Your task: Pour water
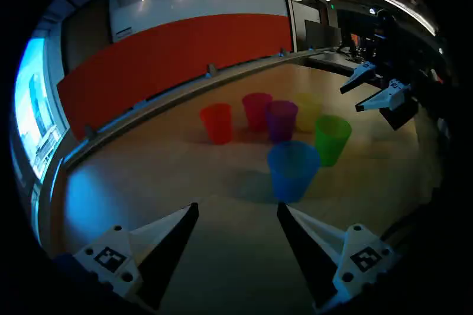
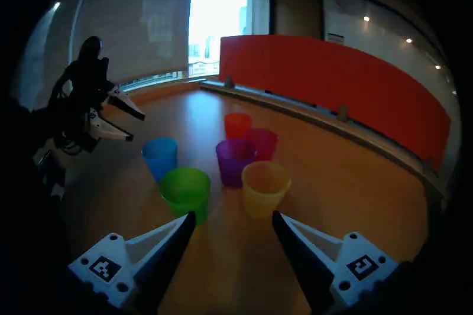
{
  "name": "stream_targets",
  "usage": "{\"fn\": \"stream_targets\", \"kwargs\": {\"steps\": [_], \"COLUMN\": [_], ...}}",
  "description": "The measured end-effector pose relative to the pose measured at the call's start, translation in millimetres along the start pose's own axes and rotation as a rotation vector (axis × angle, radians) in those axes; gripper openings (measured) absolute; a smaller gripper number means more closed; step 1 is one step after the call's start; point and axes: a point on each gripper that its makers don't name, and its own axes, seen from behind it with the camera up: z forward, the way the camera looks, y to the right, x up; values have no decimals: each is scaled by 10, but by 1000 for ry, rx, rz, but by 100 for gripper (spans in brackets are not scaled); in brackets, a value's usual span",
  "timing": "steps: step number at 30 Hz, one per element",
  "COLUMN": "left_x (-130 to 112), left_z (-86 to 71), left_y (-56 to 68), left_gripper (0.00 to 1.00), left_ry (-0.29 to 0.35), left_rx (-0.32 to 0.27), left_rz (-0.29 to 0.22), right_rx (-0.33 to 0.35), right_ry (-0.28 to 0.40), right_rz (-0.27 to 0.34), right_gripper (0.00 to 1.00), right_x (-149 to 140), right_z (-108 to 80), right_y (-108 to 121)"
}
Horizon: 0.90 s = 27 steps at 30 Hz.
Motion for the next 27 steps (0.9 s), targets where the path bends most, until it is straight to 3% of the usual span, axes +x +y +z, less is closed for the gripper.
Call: {"fn": "stream_targets", "kwargs": {"steps": [12, 18, 27], "left_x": [123, 121, 95], "left_z": [-100, -164, -291], "left_y": [-309, -420, -532], "left_gripper": [99, 99, 99], "left_ry": [107, 144, 221], "left_rx": [165, 240, 342], "left_rz": [-116, -150, -266], "right_rx": [-234, -347, -452], "right_ry": [66, 97, 174], "right_rz": [59, 119, 230], "right_gripper": [100, 100, 100], "right_x": [102, 113, 202], "right_z": [-124, -172, -223], "right_y": [378, 535, 617]}}
